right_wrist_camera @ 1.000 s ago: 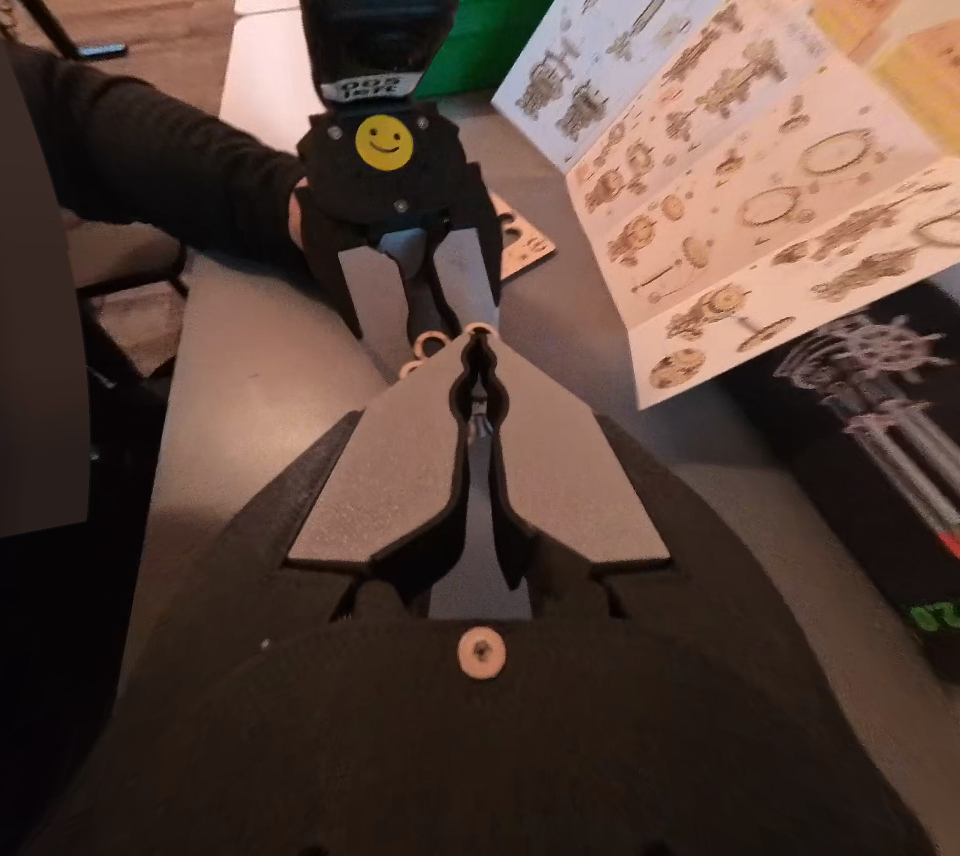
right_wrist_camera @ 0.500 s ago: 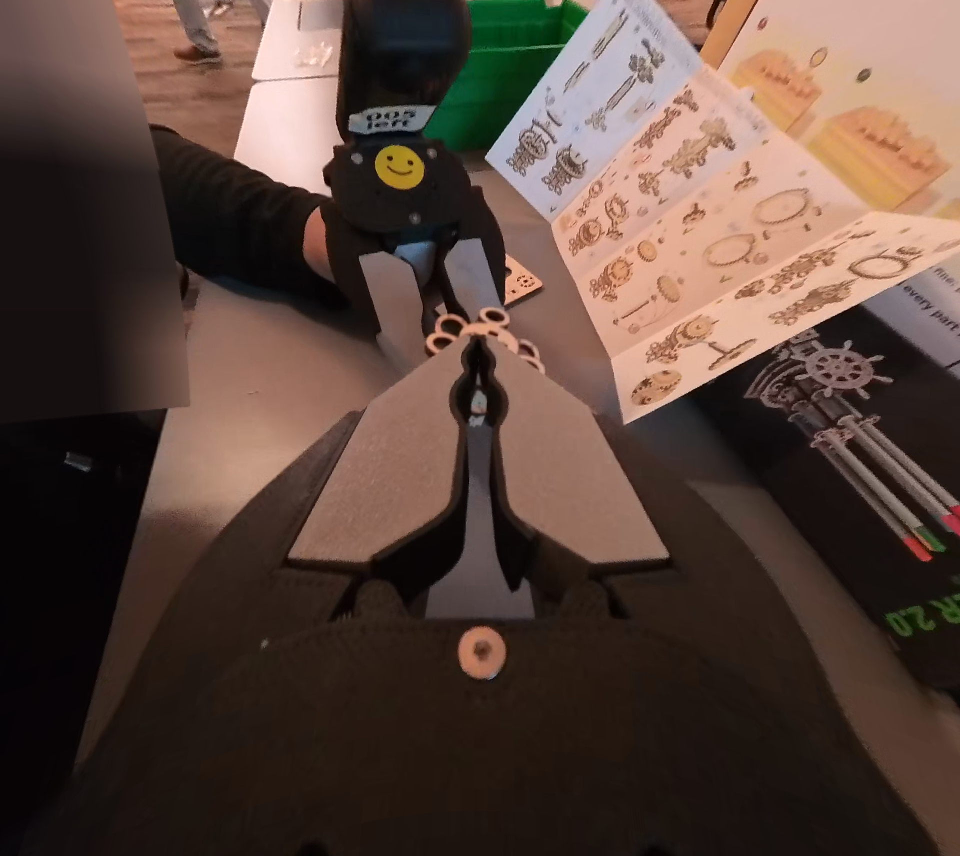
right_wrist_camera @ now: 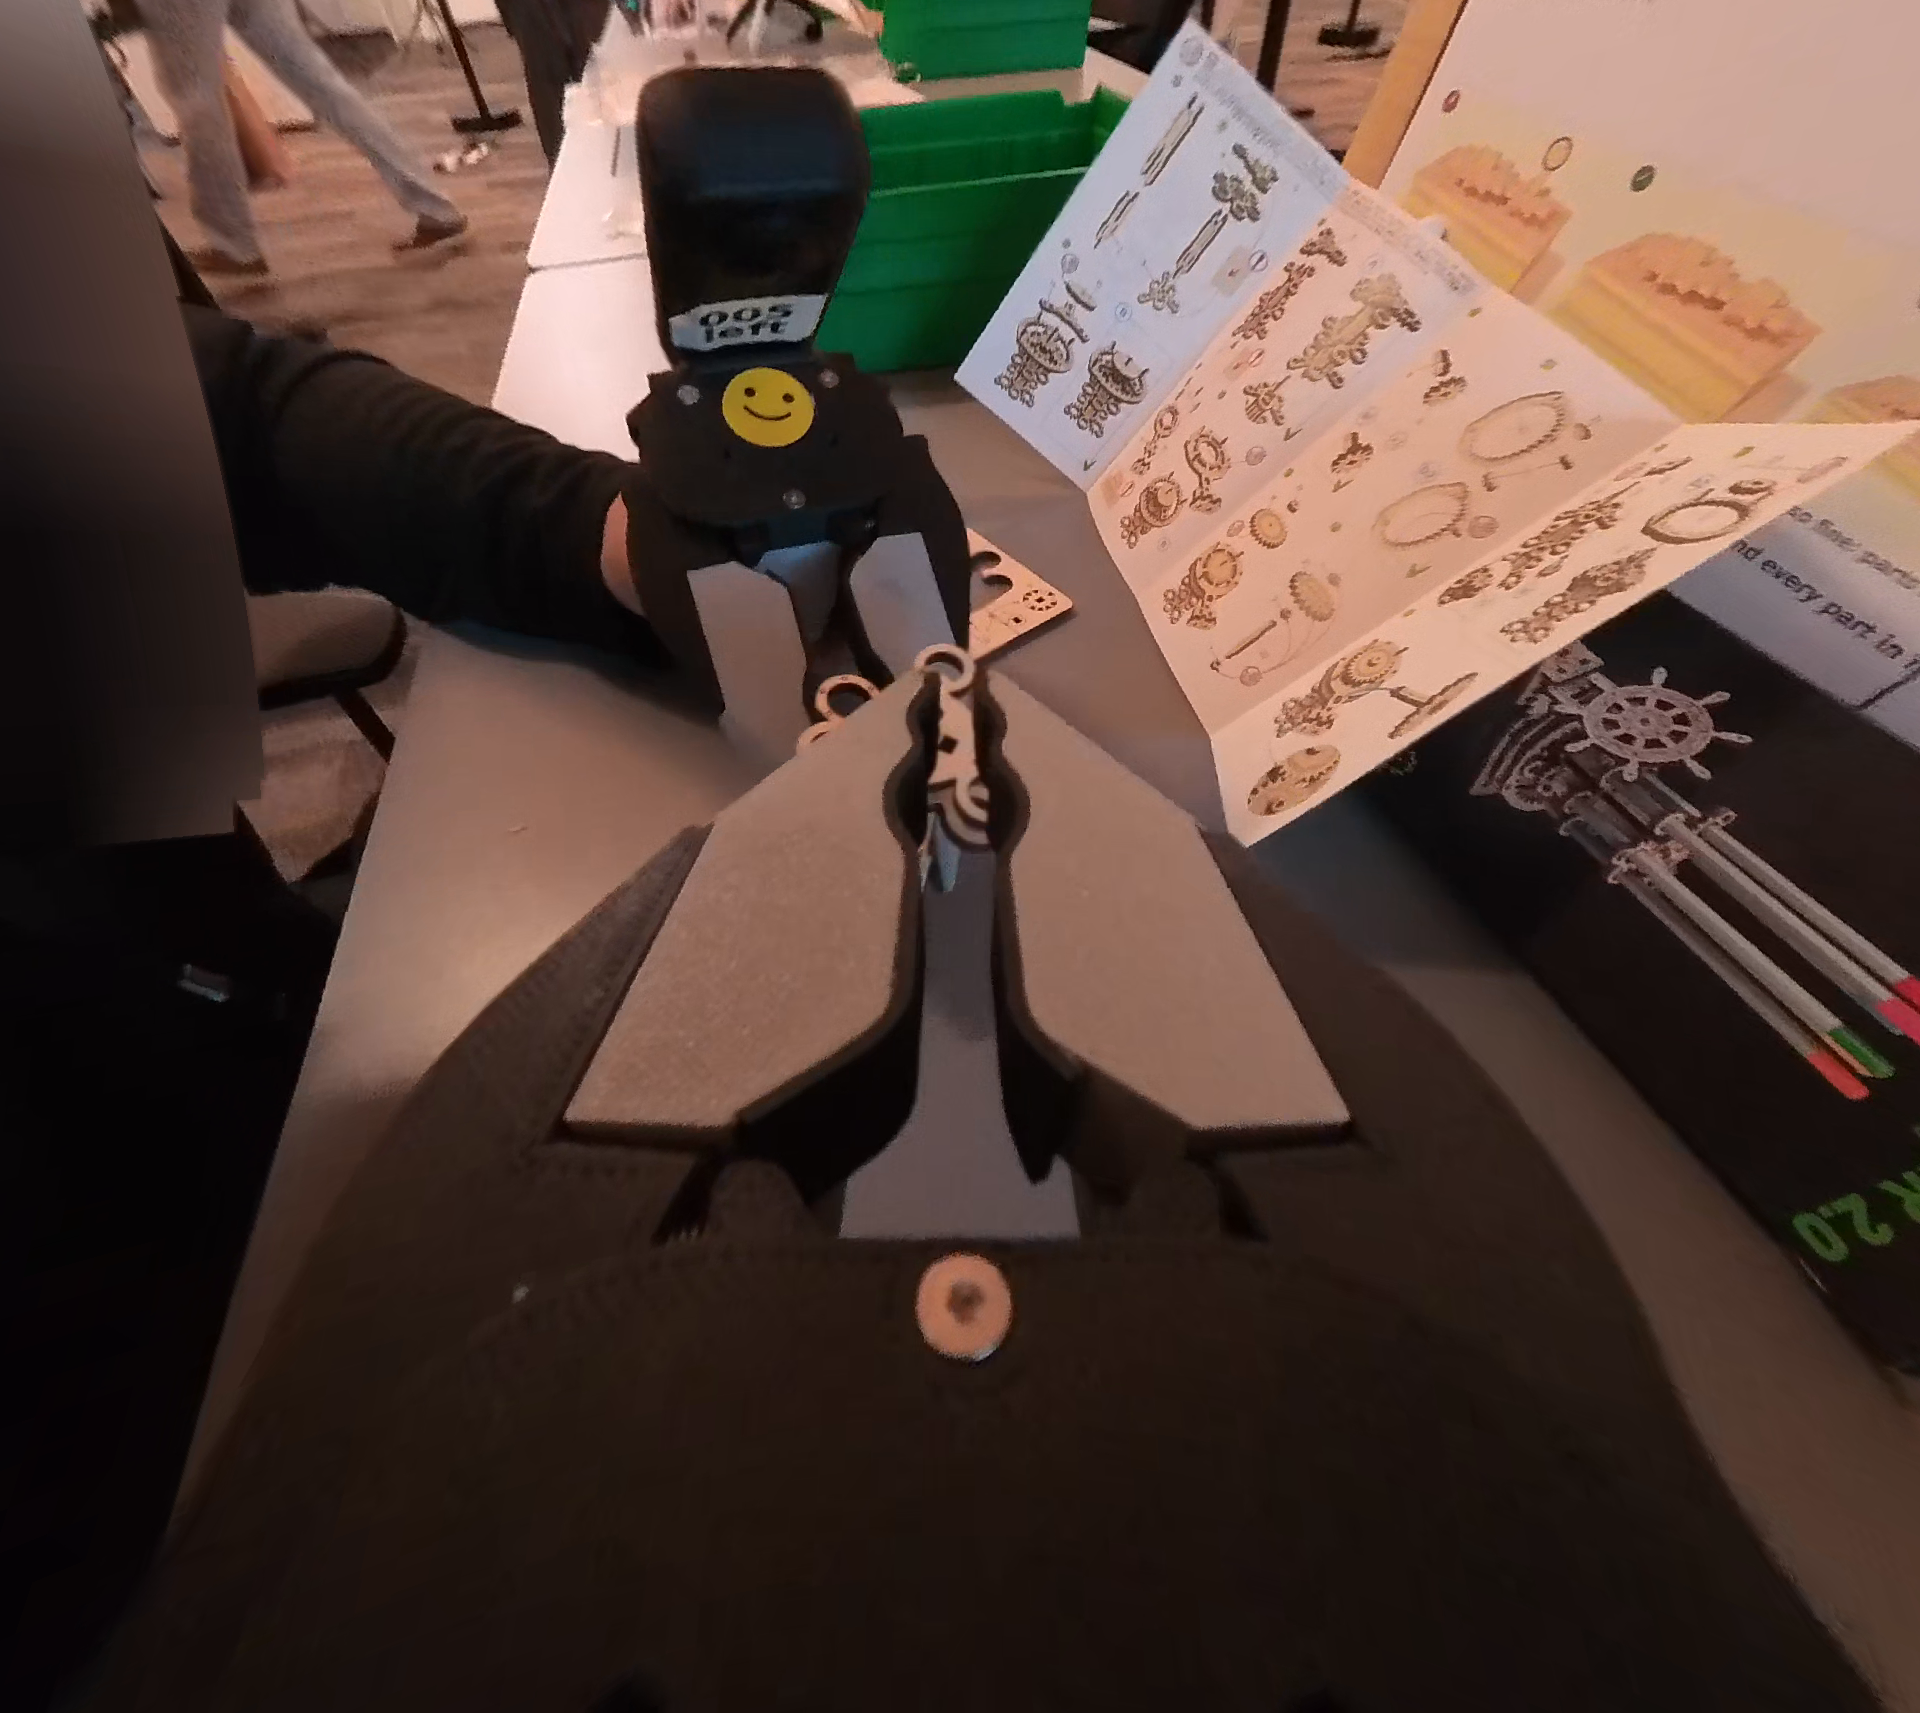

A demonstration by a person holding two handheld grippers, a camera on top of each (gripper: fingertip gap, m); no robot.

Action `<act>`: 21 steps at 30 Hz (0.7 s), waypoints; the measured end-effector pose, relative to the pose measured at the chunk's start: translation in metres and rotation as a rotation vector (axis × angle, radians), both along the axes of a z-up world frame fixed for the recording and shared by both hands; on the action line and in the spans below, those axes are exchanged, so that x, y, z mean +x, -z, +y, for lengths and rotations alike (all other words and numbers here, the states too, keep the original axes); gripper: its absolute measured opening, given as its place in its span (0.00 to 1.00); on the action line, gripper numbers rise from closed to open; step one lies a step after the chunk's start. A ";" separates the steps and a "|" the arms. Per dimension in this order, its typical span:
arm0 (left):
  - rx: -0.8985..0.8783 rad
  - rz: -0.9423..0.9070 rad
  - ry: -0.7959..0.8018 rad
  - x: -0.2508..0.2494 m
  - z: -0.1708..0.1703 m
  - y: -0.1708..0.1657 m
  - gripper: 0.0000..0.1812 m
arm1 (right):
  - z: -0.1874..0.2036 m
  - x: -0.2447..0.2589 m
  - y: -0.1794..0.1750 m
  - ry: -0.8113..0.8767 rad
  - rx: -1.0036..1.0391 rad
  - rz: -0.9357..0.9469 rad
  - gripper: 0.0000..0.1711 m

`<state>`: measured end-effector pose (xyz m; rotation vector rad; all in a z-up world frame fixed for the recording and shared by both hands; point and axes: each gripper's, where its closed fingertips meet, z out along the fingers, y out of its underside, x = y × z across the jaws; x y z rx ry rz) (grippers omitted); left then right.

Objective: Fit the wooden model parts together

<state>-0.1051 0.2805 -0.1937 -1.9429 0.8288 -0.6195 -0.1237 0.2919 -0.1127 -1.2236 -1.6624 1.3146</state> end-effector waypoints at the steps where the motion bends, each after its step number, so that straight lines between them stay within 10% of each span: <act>1: -0.001 -0.005 -0.001 0.000 0.000 0.000 0.08 | 0.001 0.001 -0.001 0.001 -0.023 0.005 0.02; 21: -0.004 -0.097 -0.033 -0.004 0.003 -0.010 0.09 | 0.000 -0.002 0.004 -0.023 -0.114 0.021 0.23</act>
